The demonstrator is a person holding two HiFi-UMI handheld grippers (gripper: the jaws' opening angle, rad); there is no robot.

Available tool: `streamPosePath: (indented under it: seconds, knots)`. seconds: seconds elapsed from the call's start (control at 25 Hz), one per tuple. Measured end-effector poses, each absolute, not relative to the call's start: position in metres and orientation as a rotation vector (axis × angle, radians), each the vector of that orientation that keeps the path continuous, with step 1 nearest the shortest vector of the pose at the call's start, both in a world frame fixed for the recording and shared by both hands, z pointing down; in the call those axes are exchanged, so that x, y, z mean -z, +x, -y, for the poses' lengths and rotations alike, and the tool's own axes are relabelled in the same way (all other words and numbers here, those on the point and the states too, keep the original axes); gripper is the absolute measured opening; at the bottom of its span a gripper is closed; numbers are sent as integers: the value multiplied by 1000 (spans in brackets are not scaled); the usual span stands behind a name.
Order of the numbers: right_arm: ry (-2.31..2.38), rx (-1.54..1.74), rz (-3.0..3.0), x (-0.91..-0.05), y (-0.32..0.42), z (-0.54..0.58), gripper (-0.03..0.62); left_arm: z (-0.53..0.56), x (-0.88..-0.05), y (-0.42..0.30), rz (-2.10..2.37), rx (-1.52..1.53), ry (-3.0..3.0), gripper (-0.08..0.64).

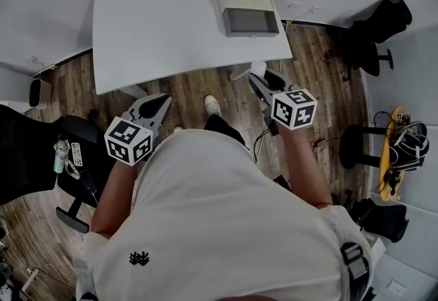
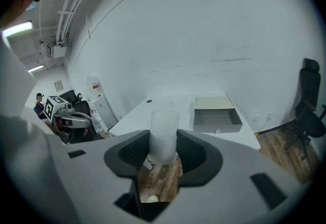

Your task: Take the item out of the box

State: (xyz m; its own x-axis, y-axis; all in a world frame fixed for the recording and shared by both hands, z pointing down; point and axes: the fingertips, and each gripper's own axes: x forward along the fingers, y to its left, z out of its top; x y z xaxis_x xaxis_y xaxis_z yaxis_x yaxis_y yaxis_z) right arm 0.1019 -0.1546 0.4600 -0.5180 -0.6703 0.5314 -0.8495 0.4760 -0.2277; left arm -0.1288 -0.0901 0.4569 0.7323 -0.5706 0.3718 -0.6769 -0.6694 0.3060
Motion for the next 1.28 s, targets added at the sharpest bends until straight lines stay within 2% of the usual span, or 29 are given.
streamPosePath:
  seconds: [1.28]
  knots:
    - [1312, -667, 2329, -459, 108, 138, 167, 81, -465, -125, 898, -354, 2503, 6]
